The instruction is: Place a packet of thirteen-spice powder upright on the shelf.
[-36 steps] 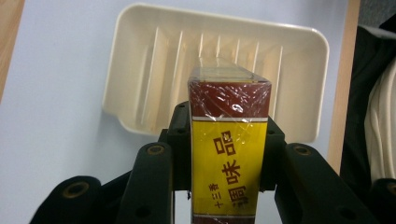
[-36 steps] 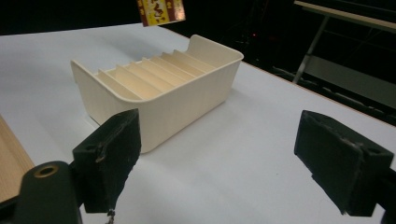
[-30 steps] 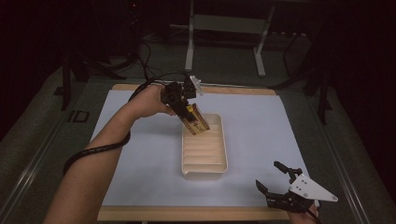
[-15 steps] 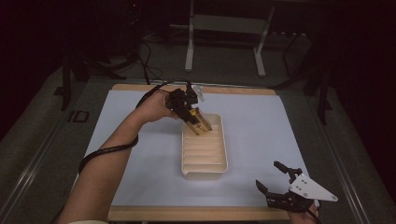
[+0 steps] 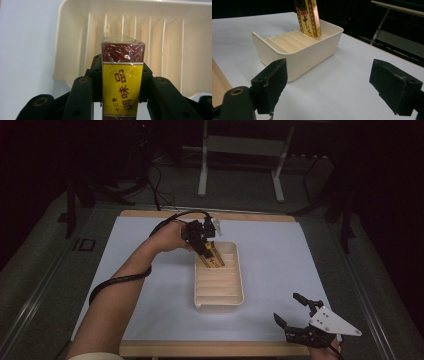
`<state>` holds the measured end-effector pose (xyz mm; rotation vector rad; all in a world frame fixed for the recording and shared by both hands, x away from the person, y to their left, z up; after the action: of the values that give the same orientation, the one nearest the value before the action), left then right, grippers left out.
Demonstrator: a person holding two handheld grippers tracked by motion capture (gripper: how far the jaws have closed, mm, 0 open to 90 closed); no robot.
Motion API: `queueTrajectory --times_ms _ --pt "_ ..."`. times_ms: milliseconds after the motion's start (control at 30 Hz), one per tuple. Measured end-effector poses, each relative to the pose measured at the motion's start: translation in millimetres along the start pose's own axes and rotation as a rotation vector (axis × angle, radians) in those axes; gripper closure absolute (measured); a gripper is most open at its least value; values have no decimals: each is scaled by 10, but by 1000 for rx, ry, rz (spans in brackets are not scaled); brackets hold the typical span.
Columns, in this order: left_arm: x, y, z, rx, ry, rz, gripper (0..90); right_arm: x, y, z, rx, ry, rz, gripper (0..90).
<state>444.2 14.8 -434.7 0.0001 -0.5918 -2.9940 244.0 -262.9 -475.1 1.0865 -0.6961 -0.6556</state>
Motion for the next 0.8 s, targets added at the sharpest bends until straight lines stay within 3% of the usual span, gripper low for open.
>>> queueTrajectory --times_ms 467,800 --pt "-44 89 -461 -103 -24 -29 672 8 -3 2 -1 0 -2 148" --pt "-45 199 -550 -23 -46 -30 653 8 -2 8 0 3 0 148"
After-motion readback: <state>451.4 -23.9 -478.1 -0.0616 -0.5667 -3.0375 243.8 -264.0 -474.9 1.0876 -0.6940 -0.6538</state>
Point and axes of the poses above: each handheld gripper's, and its own axes: z roughly backward along the jaws, y roughly out of its top, x roughly to its right, the point moved 6 cm from there along -z, roughly forward along the jaws, and after that the axes turned 4 degrees about -y, right-handed, at the moved point
